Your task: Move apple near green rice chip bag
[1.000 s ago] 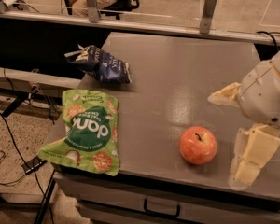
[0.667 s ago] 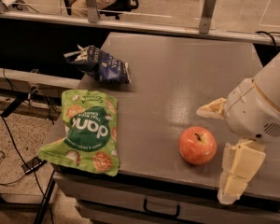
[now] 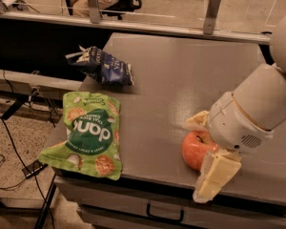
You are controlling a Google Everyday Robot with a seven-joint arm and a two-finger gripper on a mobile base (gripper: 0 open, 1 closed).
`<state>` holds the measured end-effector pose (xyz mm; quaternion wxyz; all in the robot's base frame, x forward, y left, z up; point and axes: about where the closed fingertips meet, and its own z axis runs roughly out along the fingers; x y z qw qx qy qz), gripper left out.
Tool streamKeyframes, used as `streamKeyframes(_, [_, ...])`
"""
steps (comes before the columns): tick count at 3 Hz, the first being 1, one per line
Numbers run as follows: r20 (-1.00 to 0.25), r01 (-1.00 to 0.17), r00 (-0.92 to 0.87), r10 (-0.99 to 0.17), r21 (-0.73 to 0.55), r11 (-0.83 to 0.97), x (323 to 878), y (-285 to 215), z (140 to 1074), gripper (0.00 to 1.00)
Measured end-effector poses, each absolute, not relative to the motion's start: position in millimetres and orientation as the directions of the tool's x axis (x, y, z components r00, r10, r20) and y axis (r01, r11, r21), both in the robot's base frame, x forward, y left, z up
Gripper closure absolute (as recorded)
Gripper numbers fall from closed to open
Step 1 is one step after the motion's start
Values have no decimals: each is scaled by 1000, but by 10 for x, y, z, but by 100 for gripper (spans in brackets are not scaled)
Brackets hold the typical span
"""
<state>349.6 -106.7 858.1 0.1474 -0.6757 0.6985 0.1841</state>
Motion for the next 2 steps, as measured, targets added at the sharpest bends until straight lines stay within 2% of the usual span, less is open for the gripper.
streamKeyframes(2, [-486,-999,-10,-874,51,-17,3542,-788,8512,65])
